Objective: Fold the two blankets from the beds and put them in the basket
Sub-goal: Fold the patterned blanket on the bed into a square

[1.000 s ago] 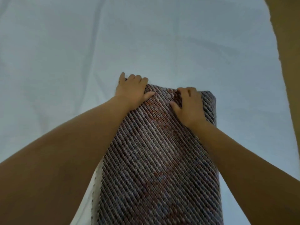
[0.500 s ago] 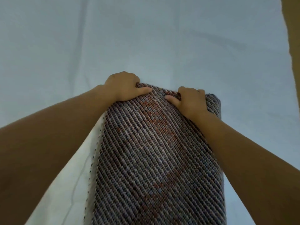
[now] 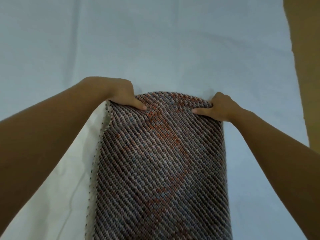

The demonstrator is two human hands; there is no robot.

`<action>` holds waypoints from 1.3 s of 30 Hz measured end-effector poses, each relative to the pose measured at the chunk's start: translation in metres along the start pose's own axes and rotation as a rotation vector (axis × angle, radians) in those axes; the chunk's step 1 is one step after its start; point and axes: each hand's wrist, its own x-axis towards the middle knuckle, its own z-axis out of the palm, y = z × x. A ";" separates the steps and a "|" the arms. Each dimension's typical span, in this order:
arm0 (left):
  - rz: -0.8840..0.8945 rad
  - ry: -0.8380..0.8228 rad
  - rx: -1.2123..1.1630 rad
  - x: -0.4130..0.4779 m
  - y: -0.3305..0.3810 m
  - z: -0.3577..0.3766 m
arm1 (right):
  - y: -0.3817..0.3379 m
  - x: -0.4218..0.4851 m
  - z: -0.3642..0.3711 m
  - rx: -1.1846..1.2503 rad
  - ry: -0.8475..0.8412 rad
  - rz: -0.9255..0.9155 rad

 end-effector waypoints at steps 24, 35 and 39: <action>-0.010 0.463 0.200 0.004 -0.017 -0.020 | -0.007 0.016 -0.007 -0.341 0.495 0.009; -0.022 0.823 0.319 -0.151 0.033 0.016 | 0.012 -0.124 -0.023 -0.267 0.753 -0.320; -0.027 0.837 0.380 -0.212 0.057 0.062 | 0.025 -0.190 -0.009 -0.335 0.768 -0.432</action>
